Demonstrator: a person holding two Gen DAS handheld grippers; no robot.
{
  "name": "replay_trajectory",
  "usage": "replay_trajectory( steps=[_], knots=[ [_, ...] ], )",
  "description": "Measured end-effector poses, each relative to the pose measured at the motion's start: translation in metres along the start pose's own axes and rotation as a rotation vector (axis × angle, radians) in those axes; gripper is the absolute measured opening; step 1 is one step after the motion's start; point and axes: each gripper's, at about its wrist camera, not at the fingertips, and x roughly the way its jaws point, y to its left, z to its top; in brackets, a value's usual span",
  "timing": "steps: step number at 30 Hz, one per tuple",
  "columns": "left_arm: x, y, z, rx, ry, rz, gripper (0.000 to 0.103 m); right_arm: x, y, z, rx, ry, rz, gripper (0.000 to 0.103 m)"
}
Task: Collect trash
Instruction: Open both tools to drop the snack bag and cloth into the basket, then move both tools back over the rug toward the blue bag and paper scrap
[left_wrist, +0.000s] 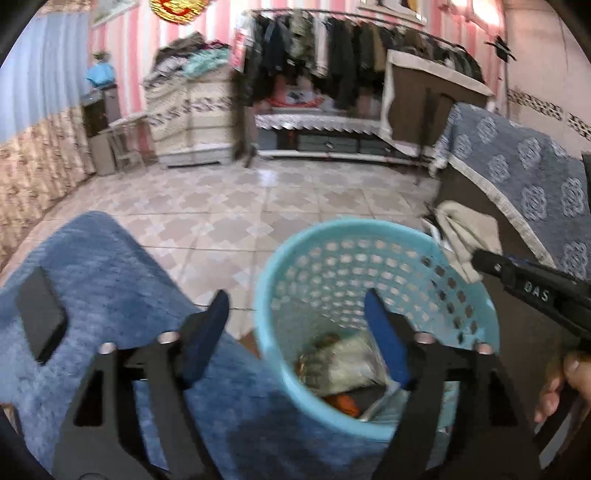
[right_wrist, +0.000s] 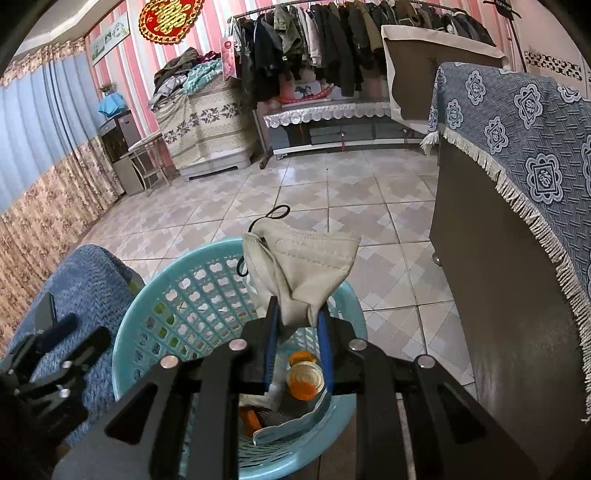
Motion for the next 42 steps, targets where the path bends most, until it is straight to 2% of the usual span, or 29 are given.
replay_trajectory(
  steps=[2, 5, 9, 11, 13, 17, 19, 22, 27, 33, 38, 42],
  knots=[
    [-0.006, 0.01, 0.003, -0.019, -0.019, 0.033, 0.08, 0.0, 0.002, 0.0, -0.008, -0.001, 0.002, 0.02],
    [-0.015, 0.024, 0.008, -0.06, -0.049, 0.09, 0.089, 0.001, 0.009, -0.001, -0.022, -0.002, 0.007, 0.021],
    [-0.024, 0.039, 0.011, -0.097, -0.081, 0.127, 0.093, 0.002, 0.018, -0.002, -0.032, -0.006, -0.002, 0.023],
    [-0.027, 0.045, 0.012, -0.108, -0.093, 0.144, 0.095, 0.002, 0.021, -0.002, -0.034, -0.007, -0.004, 0.029],
    [-0.029, 0.049, 0.012, -0.122, -0.101, 0.149, 0.096, 0.003, 0.023, -0.003, -0.04, -0.009, -0.012, 0.042],
    [-0.032, 0.052, 0.012, -0.137, -0.107, 0.147, 0.096, 0.001, 0.026, -0.004, -0.039, -0.022, -0.02, 0.061],
    [-0.033, 0.053, 0.012, -0.137, -0.108, 0.149, 0.096, 0.0, 0.027, -0.004, -0.03, -0.029, -0.014, 0.074],
    [-0.034, 0.055, 0.01, -0.142, -0.109, 0.158, 0.096, -0.001, 0.029, -0.003, -0.038, -0.039, -0.029, 0.084],
    [-0.039, 0.064, 0.01, -0.171, -0.117, 0.165, 0.097, 0.0, 0.035, -0.005, -0.057, -0.035, -0.04, 0.09],
    [-0.042, 0.075, 0.009, -0.195, -0.126, 0.183, 0.097, -0.004, 0.045, -0.006, -0.081, -0.051, -0.054, 0.09],
    [-0.048, 0.084, 0.008, -0.211, -0.122, 0.211, 0.097, -0.01, 0.064, -0.01, -0.123, -0.085, -0.036, 0.091],
    [-0.055, 0.1, 0.003, -0.229, -0.099, 0.205, 0.097, -0.01, 0.086, -0.015, -0.172, -0.088, -0.006, 0.093]
  ],
)
